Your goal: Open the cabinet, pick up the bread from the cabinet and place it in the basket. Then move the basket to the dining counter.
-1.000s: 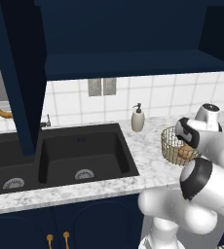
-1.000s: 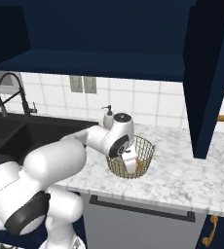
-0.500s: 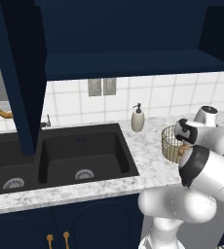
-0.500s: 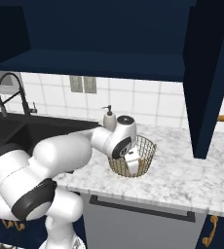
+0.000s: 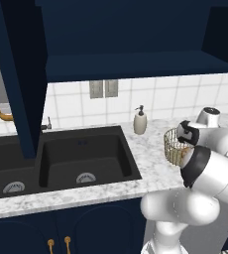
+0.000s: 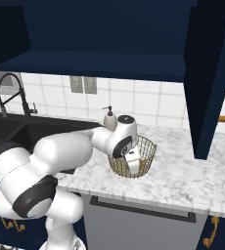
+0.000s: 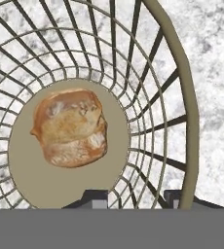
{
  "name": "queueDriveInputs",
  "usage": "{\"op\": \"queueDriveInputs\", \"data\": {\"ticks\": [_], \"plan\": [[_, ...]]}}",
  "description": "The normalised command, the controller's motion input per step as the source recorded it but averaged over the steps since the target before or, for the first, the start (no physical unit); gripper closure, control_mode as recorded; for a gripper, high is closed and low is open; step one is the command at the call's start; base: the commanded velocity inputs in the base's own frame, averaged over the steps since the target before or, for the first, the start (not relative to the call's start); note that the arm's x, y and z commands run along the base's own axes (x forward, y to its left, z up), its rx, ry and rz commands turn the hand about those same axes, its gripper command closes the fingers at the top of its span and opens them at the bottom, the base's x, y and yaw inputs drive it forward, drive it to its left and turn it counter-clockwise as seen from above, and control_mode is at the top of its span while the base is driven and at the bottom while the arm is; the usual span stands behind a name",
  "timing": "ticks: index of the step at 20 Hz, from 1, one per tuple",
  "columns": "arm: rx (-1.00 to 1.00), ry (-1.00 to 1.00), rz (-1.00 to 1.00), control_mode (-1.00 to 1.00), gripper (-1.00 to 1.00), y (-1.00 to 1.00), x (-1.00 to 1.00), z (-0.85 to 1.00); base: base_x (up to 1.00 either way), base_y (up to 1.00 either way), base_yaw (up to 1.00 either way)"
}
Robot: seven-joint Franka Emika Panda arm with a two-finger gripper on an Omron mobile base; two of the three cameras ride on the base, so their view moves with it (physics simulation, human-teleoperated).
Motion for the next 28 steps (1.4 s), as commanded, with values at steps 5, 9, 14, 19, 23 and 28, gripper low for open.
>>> {"op": "queueDriveInputs", "data": {"ticks": [5, 9, 14, 19, 23, 28], "plan": [[0.00, 0.00, -0.01, -1.00, 1.00, 0.15, -0.15, 0.03, 0.00, 0.00, 0.00], [0.00, 0.05, 0.00, -1.00, 1.00, 0.24, -0.26, 0.30, 0.00, 0.00, 0.00], [-0.01, 0.08, 0.00, -1.00, 1.00, 0.33, -0.50, 0.61, 0.00, 0.00, 0.00], [0.00, 0.06, 0.00, -1.00, 1.00, 0.57, -0.70, 0.54, 0.00, 0.00, 0.00], [0.00, -0.04, 0.00, -1.00, 1.00, 0.77, -0.52, 0.29, 0.00, 0.00, 0.00], [0.05, -0.16, -0.01, -1.00, 1.00, 0.54, -0.17, 0.46, 0.00, 0.00, 0.00]]}}
